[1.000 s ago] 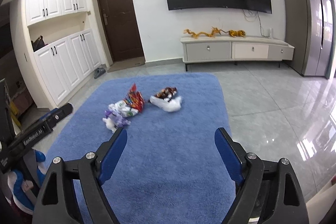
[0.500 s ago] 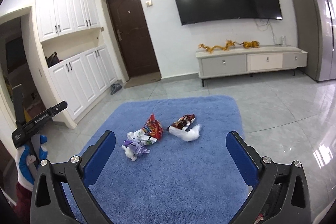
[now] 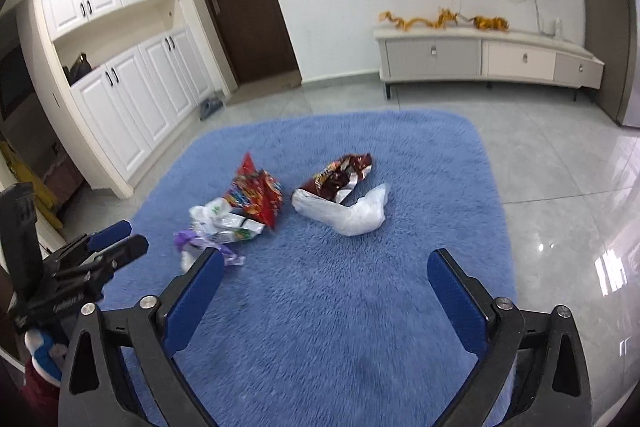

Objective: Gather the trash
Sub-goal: 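Grasp the clear plastic bag with the right tool while the left tool grasps the purple wrapper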

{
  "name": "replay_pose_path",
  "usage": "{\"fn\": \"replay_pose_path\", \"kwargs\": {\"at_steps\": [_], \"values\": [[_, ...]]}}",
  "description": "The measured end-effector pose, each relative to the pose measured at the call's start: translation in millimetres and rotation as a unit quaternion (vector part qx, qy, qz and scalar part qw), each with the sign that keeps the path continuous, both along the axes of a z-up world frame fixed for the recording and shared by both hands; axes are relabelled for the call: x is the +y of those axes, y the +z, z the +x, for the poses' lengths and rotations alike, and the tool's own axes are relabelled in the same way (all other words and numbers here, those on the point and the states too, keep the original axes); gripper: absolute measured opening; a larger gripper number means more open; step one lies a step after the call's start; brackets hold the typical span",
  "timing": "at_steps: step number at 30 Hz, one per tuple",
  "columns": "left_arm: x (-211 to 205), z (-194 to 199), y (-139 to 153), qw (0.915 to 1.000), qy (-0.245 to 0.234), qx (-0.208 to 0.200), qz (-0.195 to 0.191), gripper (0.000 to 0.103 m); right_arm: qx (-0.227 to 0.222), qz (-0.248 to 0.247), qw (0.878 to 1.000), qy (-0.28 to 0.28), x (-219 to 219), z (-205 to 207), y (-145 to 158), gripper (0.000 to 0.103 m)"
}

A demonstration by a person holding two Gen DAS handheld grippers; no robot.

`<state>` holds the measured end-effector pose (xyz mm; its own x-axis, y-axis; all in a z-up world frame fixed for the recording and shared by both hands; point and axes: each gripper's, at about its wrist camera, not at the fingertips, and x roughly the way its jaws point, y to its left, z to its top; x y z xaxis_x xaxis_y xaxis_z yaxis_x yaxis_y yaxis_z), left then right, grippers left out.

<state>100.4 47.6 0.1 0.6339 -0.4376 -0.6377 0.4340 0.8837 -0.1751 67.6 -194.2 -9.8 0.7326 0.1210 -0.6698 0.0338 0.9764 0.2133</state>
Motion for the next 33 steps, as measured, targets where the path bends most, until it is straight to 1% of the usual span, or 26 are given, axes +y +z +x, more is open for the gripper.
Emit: {"fn": "replay_pose_path", "kwargs": {"at_steps": [2,5,7,8,9,10,12,14,15,16,17,20,25,33], "values": [[-9,11,-10,0.9999,-0.006,0.012,-0.001,0.06,0.012,0.003,1.0,0.004,-1,21,-13,0.097],[-17,17,-24,0.9996,-0.011,0.024,0.005,0.058,0.026,0.004,1.0,0.007,-3,50,-32,0.097],[-23,19,-31,0.9995,-0.01,0.028,0.011,0.052,0.034,-0.002,0.999,0.009,-2,67,-41,0.097],[-24,21,-33,0.9994,-0.01,0.029,0.012,0.044,0.037,-0.005,0.999,0.009,-2,74,-46,0.097],[-26,22,-36,0.9993,-0.011,0.033,0.012,0.04,0.041,-0.007,0.999,0.009,-2,82,-52,0.097],[-26,23,-37,0.9993,-0.011,0.034,0.012,0.039,0.044,-0.007,0.999,0.01,-3,87,-54,0.095],[-27,24,-38,0.9993,-0.011,0.034,0.01,0.035,0.047,-0.012,0.999,0.01,-2,94,-61,0.088],[-28,22,-37,0.9993,-0.013,0.033,0.009,0.033,0.052,-0.014,0.999,0.009,-2,99,-66,0.074],[-28,21,-36,0.9994,-0.013,0.032,0.008,0.031,0.052,-0.018,0.998,0.006,-2,100,-68,0.069],[-27,20,-35,0.9994,-0.012,0.032,0.005,0.031,0.051,-0.024,0.998,0.003,-3,100,-68,0.056],[-26,18,-34,0.9994,-0.012,0.033,0.002,0.031,0.049,-0.027,0.998,0.0,-4,98,-68,0.044],[-20,7,-28,0.9992,-0.015,0.033,-0.013,0.03,0.044,-0.011,0.999,0.002,-10,86,-66,0.038],[-14,-18,-11,0.9989,-0.025,0.025,-0.03,0.03,0.035,-0.003,0.999,0.009,-13,54,-58,0.036],[-5,-55,16,0.9994,-0.023,0.003,-0.026,0.03,0.009,0.031,0.999,0.011,-18,-24,-32,0.036]]}}
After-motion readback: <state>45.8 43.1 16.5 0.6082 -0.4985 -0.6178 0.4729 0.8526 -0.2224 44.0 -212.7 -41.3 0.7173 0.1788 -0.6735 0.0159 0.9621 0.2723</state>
